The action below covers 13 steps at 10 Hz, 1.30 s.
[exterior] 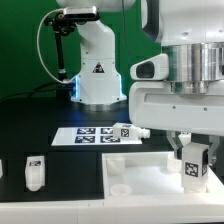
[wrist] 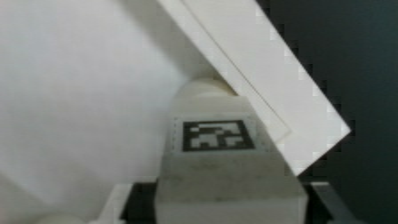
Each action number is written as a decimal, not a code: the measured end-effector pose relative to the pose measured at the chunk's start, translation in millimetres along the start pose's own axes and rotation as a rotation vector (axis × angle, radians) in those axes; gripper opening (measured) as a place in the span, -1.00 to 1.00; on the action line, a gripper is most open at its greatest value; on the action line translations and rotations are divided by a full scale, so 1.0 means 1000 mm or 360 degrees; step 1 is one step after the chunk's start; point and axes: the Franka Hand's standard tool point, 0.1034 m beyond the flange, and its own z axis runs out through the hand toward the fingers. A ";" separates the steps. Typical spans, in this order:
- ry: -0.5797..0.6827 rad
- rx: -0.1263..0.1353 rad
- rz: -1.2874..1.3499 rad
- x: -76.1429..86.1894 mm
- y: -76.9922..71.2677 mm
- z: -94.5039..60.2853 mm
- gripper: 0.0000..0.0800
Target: Assemble one leg
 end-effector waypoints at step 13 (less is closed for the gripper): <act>-0.0086 0.0051 0.0092 -0.005 -0.009 0.003 0.62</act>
Offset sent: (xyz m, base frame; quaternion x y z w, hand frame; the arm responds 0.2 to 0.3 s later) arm 0.0064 0.0093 0.0060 0.0743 0.0283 0.4565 0.8862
